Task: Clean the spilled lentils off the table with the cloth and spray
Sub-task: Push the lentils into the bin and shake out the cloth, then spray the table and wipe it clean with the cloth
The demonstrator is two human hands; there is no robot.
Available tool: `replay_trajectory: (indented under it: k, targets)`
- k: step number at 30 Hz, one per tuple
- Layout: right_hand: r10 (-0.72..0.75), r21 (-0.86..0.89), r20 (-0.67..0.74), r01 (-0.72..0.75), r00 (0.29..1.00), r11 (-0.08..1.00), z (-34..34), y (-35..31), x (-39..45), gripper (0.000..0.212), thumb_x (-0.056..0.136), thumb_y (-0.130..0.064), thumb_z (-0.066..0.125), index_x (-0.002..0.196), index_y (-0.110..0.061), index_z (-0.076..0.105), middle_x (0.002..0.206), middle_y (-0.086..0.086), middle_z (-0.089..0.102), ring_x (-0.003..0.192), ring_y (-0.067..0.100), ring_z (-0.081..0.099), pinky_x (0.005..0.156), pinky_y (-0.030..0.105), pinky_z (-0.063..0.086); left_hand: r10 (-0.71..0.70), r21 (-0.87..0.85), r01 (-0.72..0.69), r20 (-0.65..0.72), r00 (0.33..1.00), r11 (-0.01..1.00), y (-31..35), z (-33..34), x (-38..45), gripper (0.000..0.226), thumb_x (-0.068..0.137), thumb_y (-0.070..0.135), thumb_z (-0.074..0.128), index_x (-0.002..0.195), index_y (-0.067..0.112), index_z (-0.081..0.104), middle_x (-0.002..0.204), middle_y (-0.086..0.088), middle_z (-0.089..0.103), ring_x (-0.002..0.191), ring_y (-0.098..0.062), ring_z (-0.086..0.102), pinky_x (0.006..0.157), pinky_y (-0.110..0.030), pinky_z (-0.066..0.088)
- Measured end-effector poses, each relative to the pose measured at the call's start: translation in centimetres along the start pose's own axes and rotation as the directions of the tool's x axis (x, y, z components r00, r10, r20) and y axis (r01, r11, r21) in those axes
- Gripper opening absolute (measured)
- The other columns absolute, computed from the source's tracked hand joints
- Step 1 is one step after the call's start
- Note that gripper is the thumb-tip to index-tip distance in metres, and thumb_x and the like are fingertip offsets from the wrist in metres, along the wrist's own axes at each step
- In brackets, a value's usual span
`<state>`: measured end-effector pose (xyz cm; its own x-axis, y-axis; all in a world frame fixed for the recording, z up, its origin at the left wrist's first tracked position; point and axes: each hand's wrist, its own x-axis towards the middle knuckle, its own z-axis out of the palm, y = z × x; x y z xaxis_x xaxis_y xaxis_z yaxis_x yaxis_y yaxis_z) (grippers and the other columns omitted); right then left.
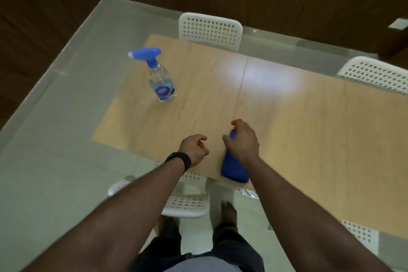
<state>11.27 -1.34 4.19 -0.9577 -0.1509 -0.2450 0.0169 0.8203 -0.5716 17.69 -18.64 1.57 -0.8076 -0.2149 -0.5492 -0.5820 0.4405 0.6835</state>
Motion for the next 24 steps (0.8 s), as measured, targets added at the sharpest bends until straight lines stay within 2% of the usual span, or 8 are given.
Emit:
replay_trajectory:
  k: [2,4,7,10,15,18,22,24]
  targets:
    - [-0.028,0.037,0.035,0.027,0.999,0.999,1.4,-2.5,-0.2,0.05,0.089,-0.039,0.076,0.133,-0.018,0.062,0.121,0.002,0.069,0.103,0.018,0.065,0.083,0.032,0.052,0.021,0.018,-0.021,0.008,1.0,1.0,-0.8,-2.8,-0.1,0.05,0.091,0.021,0.079,0.138,0.021,0.062,0.115,0.0,0.066,0.105,-0.019,0.065,0.096,-0.033,0.054]
    - [-0.04,0.081,0.068,0.034,0.997,0.996,2.8,-5.0,-0.6,0.047,0.089,-0.041,0.078,0.129,-0.02,0.065,0.114,-0.001,0.071,0.091,0.014,0.067,0.081,0.033,0.056,0.034,0.055,-0.034,-0.006,0.999,0.998,-2.0,-5.9,-0.2,0.05,0.091,0.024,0.08,0.138,0.022,0.062,0.116,0.0,0.066,0.105,-0.02,0.066,0.096,-0.035,0.055]
    - [-0.054,0.145,0.09,0.04,0.994,0.989,4.2,-8.5,-0.8,0.044,0.089,-0.04,0.08,0.126,-0.019,0.067,0.109,-0.002,0.071,0.087,0.011,0.068,0.084,0.037,0.059,0.038,0.114,-0.033,-0.038,0.999,0.993,-3.4,-10.6,0.2,0.051,0.09,0.027,0.081,0.137,0.02,0.063,0.116,-0.001,0.067,0.105,-0.021,0.066,0.097,-0.039,0.056]
    - [-0.088,0.173,0.08,0.073,0.993,0.982,4.7,-11.4,0.3,0.044,0.089,-0.04,0.08,0.125,-0.019,0.068,0.106,-0.004,0.071,0.087,0.008,0.066,0.079,0.028,0.056,0.021,0.141,-0.011,-0.068,0.997,0.99,-4.1,-14.3,1.0,0.052,0.09,0.029,0.081,0.137,0.018,0.063,0.116,-0.003,0.067,0.104,-0.021,0.066,0.097,-0.037,0.056]
    - [-0.118,0.182,0.049,0.107,0.992,0.977,5.3,-15.6,4.3,0.044,0.091,-0.04,0.079,0.127,-0.019,0.066,0.11,-0.003,0.07,0.093,0.01,0.065,0.083,0.03,0.058,-0.024,0.187,0.044,-0.111,0.994,0.981,-4.7,-18.1,3.1,0.057,0.09,0.033,0.081,0.14,0.018,0.06,0.124,-0.006,0.066,0.107,-0.023,0.065,0.097,-0.036,0.055]
    - [-0.152,0.212,0.049,0.138,0.987,0.967,5.6,-17.8,6.1,0.053,0.09,-0.04,0.081,0.134,-0.02,0.061,0.119,-0.002,0.069,0.1,0.012,0.065,0.08,0.026,0.054,-0.044,0.215,0.071,-0.126,0.991,0.974,-5.1,-19.8,4.6,0.063,0.089,0.036,0.081,0.144,0.017,0.057,0.131,-0.009,0.066,0.113,-0.025,0.064,0.097,-0.035,0.053]
    - [-0.212,0.312,0.048,0.187,0.976,0.931,5.8,-19.9,8.5,0.077,0.086,-0.037,0.085,0.151,-0.023,0.047,0.142,0.0,0.061,0.126,0.018,0.059,0.098,0.036,0.054,-0.037,0.268,0.063,-0.102,0.994,0.961,-5.2,-22.1,7.4,0.073,0.086,0.037,0.083,0.149,0.019,0.051,0.143,-0.01,0.06,0.122,-0.026,0.062,0.099,-0.035,0.052]
    - [-0.248,0.354,0.042,0.218,0.968,0.909,6.1,-21.1,10.6,0.087,0.083,-0.037,0.087,0.156,-0.029,0.041,0.153,-0.004,0.054,0.133,0.012,0.051,0.106,0.039,0.05,-0.014,0.308,0.038,-0.081,0.997,0.951,-5.3,-23.9,9.7,0.078,0.085,0.037,0.083,0.153,0.019,0.047,0.149,-0.009,0.055,0.131,-0.026,0.058,0.106,-0.036,0.05]
